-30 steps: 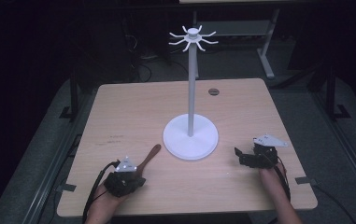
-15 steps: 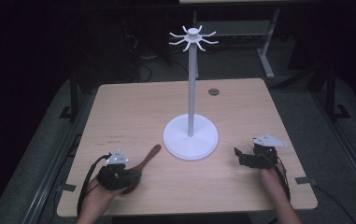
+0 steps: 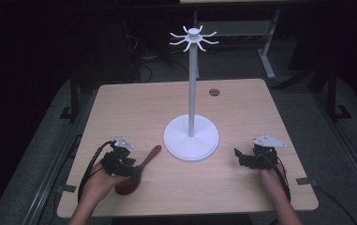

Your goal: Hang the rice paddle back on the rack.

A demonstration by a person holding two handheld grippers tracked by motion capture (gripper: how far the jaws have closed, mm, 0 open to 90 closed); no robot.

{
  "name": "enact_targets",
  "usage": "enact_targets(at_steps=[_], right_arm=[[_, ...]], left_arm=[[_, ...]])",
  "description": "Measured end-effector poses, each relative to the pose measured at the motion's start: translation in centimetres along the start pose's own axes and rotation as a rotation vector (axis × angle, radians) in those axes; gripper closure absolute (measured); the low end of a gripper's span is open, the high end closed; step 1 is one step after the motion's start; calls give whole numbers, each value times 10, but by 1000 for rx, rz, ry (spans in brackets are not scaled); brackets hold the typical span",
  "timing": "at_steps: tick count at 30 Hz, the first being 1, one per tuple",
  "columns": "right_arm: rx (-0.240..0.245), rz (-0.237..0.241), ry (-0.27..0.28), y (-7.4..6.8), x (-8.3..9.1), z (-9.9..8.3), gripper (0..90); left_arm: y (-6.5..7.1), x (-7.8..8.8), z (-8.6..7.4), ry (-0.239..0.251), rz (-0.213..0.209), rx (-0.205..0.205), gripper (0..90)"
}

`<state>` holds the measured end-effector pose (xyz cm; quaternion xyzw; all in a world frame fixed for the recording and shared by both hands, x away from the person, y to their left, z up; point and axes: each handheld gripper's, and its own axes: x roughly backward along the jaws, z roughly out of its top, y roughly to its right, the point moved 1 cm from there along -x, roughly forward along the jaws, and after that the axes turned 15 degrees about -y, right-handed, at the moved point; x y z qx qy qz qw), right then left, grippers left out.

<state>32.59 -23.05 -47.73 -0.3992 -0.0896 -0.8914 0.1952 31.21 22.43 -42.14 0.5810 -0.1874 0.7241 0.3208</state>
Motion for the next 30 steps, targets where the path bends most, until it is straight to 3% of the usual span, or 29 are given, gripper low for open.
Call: enact_targets(at_steps=[4,7,13,14,16,30], right_arm=[[1,1,-1,0,0,0,137],[1,1,-1,0,-1,0,136],[1,6,-2,0,-1,0,137],[2,6,-2,0,-1,0,136],[2,6,-1,0,-1,0,136],[12,7,-6,-1,-2,0,136]], left_arm=[[-1,-5,11,-49,7,5,510],[-3,-10,26,-111,40,-11,510],[0,-18,43,-161,45,-22,514],[0,-22,49,-203,55,-33,517],[-1,-26,53,-228,70,-31,518],[-4,-39,58,-307,108,-27,614]])
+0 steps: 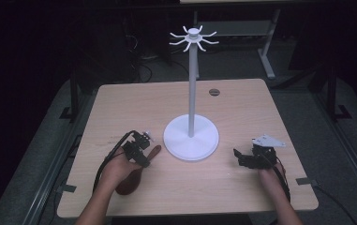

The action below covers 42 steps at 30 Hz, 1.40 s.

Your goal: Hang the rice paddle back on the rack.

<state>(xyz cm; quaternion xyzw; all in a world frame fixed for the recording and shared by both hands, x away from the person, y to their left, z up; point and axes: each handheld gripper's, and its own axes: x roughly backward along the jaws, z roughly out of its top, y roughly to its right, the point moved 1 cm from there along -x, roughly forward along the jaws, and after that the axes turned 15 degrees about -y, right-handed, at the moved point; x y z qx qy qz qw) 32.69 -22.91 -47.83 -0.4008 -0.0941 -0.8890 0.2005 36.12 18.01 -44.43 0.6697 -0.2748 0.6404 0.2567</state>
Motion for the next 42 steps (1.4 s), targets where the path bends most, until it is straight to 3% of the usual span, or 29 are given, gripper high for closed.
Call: enact_targets(at_steps=[11,17,26,32,34,37,40,41,42], right_arm=[[-3,0,-1,0,0,0,136],[2,-1,1,0,0,0,136],[-2,-1,3,0,0,0,136],[1,0,1,0,0,0,137],[2,-1,3,0,1,0,136],[-4,0,5,0,1,0,136],[-4,0,5,0,1,0,137],[-4,0,5,0,1,0,136],[-4,-1,6,0,1,0,136]], left_arm=[[4,1,3,-27,1,-2,732],[3,1,1,-13,-2,18,775],[1,1,-3,6,-16,14,779],[-4,4,-11,74,-62,21,779],[-8,9,-17,129,-91,21,779],[-12,12,-22,159,-108,14,779],[-16,18,-30,252,-135,15,779],[-16,18,-30,252,-135,15,779],[-19,19,-35,296,-145,11,779]])
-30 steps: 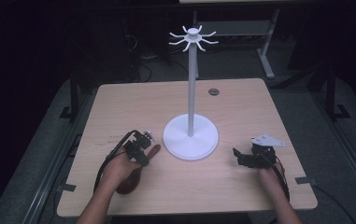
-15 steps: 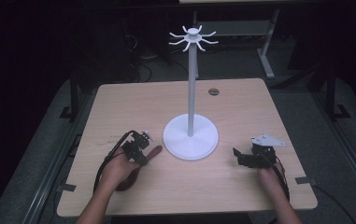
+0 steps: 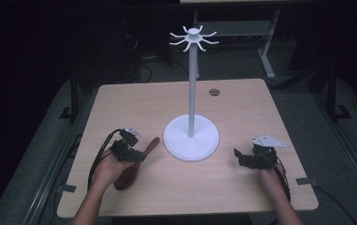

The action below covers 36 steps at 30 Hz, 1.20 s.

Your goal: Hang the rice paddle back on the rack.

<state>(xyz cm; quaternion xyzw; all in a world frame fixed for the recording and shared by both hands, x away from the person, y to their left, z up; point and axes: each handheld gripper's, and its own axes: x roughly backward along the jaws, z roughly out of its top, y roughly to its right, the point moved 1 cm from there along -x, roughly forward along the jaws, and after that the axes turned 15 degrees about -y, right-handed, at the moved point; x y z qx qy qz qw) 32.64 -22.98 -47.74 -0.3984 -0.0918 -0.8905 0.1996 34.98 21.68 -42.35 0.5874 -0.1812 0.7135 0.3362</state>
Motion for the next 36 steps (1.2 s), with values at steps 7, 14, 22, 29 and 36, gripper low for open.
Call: enact_targets(at_steps=[7,14,22,29,36], right_arm=[[-1,1,0,0,0,0,137],[-1,0,0,0,0,0,137],[1,0,0,0,0,0,136],[-1,0,0,0,-1,0,136],[-1,0,0,0,-1,0,136]], left_arm=[[-6,7,-13,140,-44,-23,779],[-10,22,-24,290,-61,-23,780],[-10,35,-29,413,-80,-44,780],[-8,42,-31,488,-81,-68,781],[-6,47,-32,552,-76,-88,781]])
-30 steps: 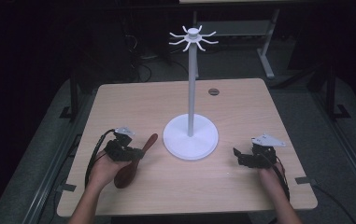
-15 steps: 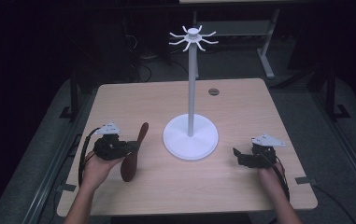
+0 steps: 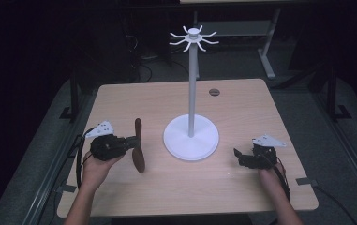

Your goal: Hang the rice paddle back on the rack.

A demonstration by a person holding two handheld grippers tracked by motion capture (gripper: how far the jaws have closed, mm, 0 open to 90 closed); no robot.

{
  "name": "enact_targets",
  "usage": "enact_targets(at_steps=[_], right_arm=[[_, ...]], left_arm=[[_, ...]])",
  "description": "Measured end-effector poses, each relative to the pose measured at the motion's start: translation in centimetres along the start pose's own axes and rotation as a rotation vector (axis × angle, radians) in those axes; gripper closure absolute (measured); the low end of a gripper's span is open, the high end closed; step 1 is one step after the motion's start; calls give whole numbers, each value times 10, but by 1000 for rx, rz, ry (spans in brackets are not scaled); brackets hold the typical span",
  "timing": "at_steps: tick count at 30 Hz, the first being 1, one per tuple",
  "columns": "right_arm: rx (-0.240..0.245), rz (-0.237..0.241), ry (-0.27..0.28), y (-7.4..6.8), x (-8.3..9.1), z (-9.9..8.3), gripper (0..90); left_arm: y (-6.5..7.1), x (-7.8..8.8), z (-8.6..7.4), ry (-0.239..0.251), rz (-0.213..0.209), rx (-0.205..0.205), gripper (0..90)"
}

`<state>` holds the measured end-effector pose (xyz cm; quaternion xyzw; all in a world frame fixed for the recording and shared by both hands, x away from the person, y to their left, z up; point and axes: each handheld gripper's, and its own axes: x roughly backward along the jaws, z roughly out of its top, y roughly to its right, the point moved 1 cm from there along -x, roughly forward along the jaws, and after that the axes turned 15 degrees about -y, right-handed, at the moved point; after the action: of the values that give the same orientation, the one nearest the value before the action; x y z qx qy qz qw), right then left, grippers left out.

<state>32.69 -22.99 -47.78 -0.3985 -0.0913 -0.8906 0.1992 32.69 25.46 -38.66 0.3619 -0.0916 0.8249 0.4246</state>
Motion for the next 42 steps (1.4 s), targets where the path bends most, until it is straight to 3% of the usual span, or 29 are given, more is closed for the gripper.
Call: enact_targets(at_steps=[9,22,35,42], right_arm=[[0,-1,1,0,0,0,136],[-8,-2,-2,1,0,0,137],[-7,-1,2,1,1,0,137],[-12,1,5,1,1,0,137]], left_arm=[[2,2,6,41,-8,-17,781],[4,15,34,92,-28,-52,781],[13,30,81,137,-46,-120,780],[20,37,113,158,-57,-173,780]])
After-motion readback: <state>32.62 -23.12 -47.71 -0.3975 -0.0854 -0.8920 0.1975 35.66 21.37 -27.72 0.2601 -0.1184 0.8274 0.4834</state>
